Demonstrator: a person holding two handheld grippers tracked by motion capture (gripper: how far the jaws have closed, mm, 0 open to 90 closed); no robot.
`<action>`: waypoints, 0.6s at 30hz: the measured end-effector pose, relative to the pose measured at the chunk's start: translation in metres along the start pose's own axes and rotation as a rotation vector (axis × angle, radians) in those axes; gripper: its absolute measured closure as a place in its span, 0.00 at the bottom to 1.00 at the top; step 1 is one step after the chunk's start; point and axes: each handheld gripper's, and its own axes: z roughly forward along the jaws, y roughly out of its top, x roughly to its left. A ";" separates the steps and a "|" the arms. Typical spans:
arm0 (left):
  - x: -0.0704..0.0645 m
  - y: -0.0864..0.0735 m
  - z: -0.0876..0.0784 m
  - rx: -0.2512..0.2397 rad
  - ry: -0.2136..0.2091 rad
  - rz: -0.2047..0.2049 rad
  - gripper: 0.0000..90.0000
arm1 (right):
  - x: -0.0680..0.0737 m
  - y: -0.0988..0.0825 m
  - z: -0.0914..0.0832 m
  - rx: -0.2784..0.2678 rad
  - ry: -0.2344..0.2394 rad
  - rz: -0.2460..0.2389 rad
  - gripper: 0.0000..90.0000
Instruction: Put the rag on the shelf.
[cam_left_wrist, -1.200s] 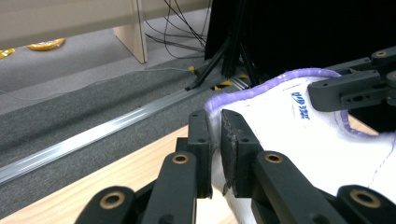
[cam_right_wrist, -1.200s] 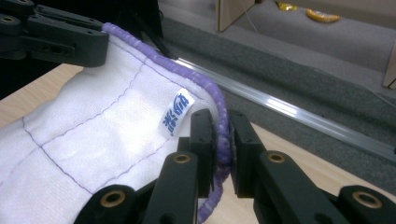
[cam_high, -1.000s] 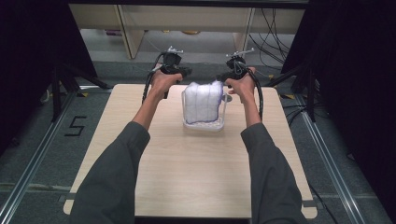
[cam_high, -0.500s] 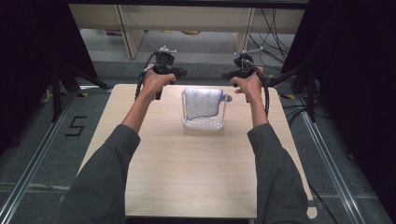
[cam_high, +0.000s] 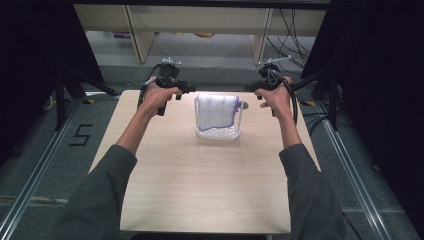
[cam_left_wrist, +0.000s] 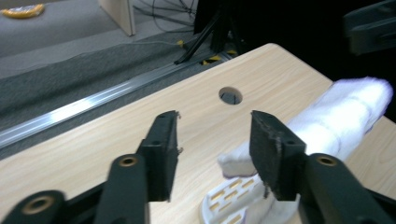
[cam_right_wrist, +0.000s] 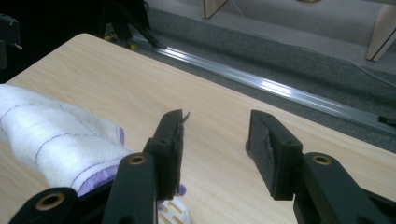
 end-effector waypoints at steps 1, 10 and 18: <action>0.001 -0.001 -0.001 0.007 -0.001 0.003 0.56 | 0.002 -0.002 -0.002 0.004 0.003 0.006 0.61; -0.005 -0.016 -0.019 0.003 -0.019 0.004 0.48 | 0.008 -0.011 -0.020 -0.003 0.011 -0.005 0.57; -0.012 -0.022 -0.031 -0.003 -0.044 0.016 0.44 | 0.018 -0.015 -0.032 -0.035 0.042 -0.037 0.52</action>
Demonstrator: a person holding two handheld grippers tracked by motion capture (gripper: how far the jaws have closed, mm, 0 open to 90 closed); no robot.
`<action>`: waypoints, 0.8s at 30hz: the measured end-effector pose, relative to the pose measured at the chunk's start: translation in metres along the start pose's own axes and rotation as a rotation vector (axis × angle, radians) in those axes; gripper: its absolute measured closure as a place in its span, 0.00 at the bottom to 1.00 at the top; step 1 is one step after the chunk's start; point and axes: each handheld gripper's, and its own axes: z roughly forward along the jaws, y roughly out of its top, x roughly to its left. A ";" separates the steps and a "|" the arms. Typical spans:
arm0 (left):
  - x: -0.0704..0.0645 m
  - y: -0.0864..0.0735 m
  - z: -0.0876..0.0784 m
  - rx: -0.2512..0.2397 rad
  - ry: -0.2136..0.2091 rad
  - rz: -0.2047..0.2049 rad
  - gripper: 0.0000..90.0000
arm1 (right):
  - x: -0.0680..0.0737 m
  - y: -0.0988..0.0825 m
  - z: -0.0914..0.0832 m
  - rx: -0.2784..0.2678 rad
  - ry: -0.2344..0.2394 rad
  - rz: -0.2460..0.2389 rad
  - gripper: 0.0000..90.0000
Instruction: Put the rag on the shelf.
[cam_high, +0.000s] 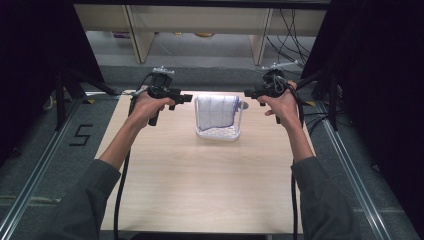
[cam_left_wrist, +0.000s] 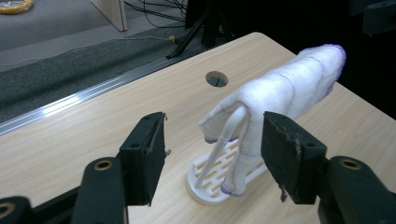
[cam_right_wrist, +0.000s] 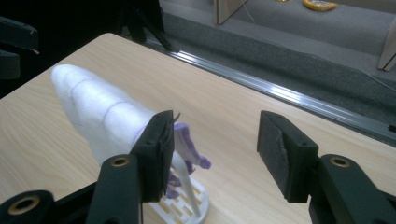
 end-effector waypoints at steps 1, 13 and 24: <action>-0.001 -0.001 -0.001 -0.001 -0.004 -0.005 0.43 | 0.000 0.000 -0.001 -0.007 0.012 -0.027 0.51; -0.010 -0.018 -0.010 0.004 -0.021 -0.014 0.35 | 0.014 -0.008 -0.015 -0.014 0.032 -0.046 0.45; -0.033 -0.038 -0.015 0.011 -0.052 0.021 0.33 | 0.026 -0.022 -0.025 -0.018 0.053 -0.055 0.44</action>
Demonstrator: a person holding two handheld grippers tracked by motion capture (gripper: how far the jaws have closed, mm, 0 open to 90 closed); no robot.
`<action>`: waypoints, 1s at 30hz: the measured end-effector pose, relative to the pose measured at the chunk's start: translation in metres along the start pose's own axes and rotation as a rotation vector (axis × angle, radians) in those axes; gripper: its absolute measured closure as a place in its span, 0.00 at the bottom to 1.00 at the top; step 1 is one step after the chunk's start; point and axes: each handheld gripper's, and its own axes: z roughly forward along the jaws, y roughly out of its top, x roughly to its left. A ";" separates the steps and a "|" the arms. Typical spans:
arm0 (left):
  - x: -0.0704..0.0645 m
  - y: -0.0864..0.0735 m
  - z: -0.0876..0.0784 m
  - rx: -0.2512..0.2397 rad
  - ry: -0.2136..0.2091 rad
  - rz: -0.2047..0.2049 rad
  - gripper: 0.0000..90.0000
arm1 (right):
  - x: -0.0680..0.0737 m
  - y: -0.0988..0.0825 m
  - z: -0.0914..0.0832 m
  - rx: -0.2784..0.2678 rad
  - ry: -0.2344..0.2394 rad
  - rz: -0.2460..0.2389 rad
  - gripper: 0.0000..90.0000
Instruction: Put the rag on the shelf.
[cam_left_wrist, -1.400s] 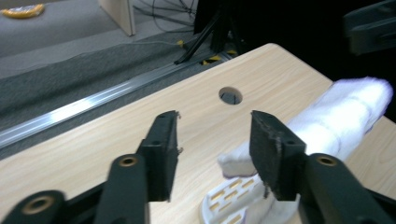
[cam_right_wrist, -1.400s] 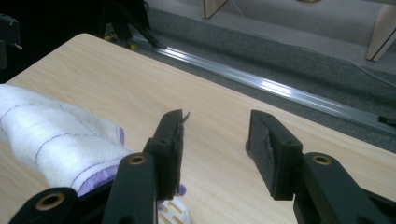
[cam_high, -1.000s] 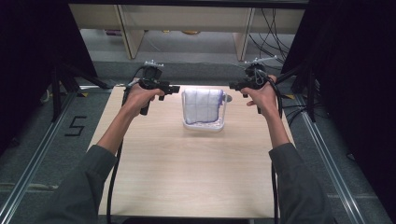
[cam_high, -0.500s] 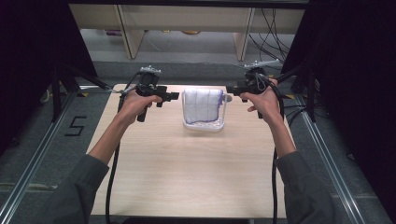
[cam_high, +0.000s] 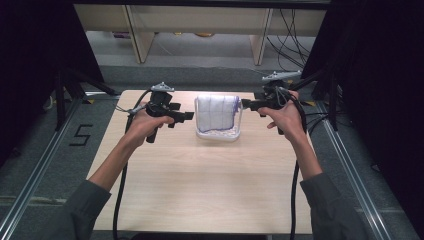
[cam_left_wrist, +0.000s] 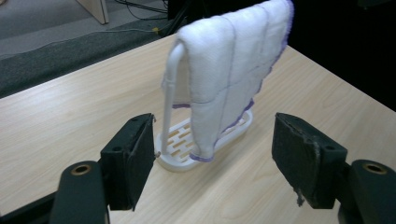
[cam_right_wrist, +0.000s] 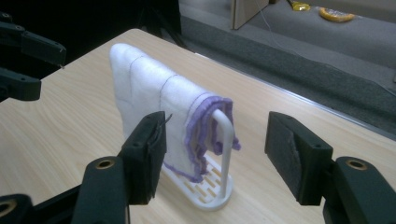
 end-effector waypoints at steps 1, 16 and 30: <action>-0.001 -0.001 -0.001 0.010 -0.005 0.013 0.33 | 0.001 -0.001 0.000 0.000 0.004 0.005 0.44; -0.020 -0.029 -0.008 -0.020 -0.051 0.000 0.29 | 0.020 -0.024 -0.008 -0.024 0.066 0.001 0.41; -0.028 -0.056 -0.016 -0.035 -0.077 -0.003 0.28 | 0.037 -0.042 -0.014 -0.033 0.109 -0.034 0.40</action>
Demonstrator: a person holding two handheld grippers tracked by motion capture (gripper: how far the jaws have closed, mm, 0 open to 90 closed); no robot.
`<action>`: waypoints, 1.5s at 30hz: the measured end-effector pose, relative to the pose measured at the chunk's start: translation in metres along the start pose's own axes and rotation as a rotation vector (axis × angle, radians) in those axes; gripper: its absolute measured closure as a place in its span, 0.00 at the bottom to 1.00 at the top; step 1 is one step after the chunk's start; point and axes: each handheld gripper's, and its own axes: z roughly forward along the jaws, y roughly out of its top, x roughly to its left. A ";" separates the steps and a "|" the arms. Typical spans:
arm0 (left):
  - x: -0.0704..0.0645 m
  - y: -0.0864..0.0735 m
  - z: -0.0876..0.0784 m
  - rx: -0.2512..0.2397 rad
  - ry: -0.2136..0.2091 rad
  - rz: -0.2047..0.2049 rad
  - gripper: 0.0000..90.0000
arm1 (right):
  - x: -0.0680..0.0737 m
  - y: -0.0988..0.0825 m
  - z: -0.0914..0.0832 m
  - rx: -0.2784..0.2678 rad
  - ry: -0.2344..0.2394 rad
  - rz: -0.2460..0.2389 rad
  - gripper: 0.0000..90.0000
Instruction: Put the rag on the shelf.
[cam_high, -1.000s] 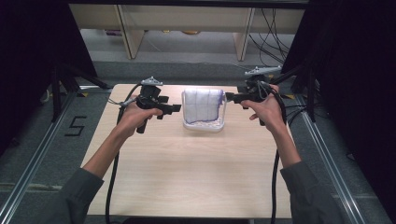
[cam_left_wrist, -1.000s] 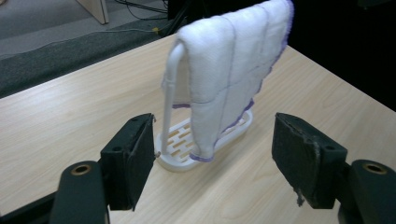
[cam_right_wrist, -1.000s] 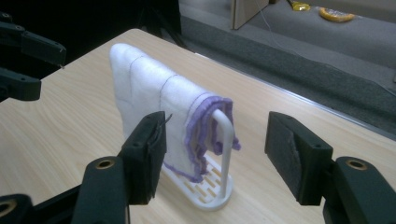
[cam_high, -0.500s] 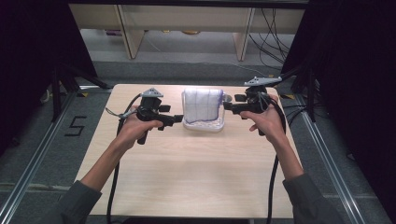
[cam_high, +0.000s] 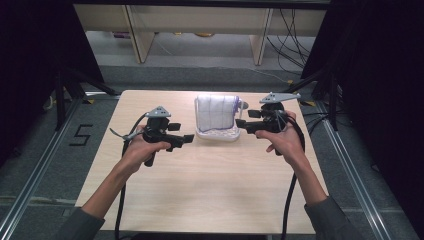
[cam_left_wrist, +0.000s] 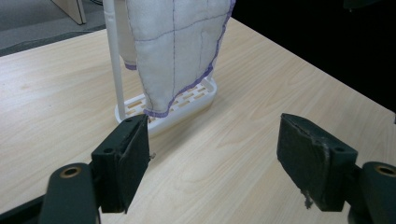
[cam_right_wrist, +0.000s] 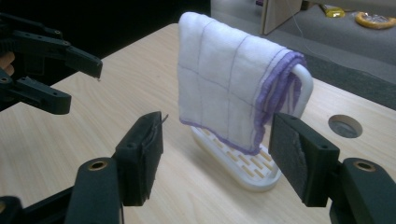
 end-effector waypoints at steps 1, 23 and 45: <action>-0.001 -0.002 0.000 -0.001 -0.004 0.001 0.28 | 0.001 -0.002 0.001 -0.006 0.006 -0.007 0.40; -0.021 -0.033 -0.007 0.028 -0.038 0.059 0.26 | 0.023 -0.030 0.004 0.018 0.039 0.008 0.34; -0.048 -0.065 -0.009 0.033 -0.089 0.105 0.20 | 0.046 -0.066 0.005 0.049 0.079 -0.029 0.32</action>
